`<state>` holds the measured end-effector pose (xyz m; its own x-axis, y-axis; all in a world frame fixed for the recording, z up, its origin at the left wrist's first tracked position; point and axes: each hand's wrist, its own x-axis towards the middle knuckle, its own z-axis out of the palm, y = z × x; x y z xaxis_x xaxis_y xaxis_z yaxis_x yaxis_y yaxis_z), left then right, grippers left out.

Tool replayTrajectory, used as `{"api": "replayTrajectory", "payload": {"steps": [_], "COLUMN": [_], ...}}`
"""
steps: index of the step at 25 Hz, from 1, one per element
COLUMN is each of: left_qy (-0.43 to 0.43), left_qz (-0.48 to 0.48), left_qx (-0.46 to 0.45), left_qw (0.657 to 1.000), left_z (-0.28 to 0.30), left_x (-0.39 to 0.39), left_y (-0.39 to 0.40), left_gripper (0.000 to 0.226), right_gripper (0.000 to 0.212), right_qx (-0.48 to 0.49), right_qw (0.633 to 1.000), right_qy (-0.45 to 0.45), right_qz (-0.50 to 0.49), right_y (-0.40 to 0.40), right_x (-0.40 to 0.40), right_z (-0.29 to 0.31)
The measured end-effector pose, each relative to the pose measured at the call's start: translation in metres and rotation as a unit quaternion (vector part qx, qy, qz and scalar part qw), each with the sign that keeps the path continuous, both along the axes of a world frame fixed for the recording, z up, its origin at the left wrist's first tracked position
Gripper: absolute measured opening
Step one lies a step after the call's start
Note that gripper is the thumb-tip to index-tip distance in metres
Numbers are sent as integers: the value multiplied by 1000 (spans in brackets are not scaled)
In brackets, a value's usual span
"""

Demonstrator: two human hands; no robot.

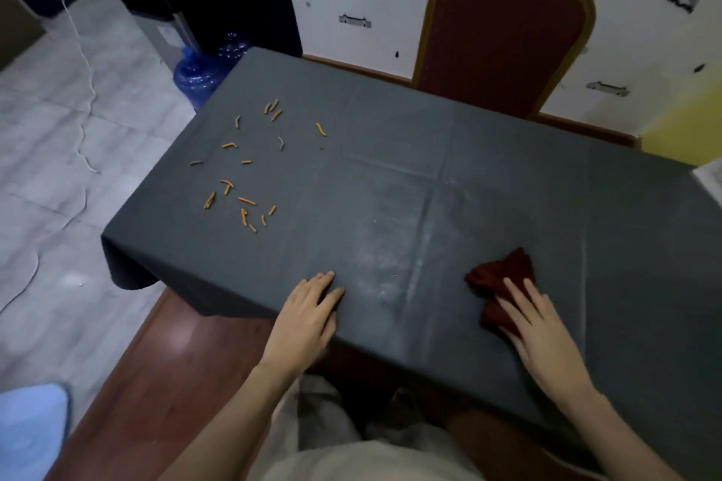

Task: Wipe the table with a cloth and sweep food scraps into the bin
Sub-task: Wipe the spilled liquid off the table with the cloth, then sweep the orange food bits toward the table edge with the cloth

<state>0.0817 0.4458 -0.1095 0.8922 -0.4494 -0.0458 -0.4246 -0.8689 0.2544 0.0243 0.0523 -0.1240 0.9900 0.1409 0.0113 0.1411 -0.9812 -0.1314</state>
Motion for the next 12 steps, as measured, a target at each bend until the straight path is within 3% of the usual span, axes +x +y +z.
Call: {"api": "replayTrajectory", "payload": {"steps": [2, 4, 6, 12], "left_qy": [-10, -6, 8, 5], "left_qz": [17, 99, 159, 114], "left_qx": [-13, -37, -49, -71], "left_qw": [1000, 994, 986, 991], "left_z": [1, 4, 5, 5], "left_x": [8, 24, 38, 73], "left_y": [28, 61, 98, 175], "left_gripper": [38, 36, 37, 25], "right_gripper": [45, 40, 48, 47], "right_qx": [22, 16, 14, 11], "right_qw": [996, 990, 988, 1000], "right_qy": [2, -11, -6, 16], "right_qz": [-83, -136, -156, -12], "right_y": [41, 92, 146, 309], "right_x": [2, 10, 23, 71], "right_z": [3, 8, 14, 26]}}
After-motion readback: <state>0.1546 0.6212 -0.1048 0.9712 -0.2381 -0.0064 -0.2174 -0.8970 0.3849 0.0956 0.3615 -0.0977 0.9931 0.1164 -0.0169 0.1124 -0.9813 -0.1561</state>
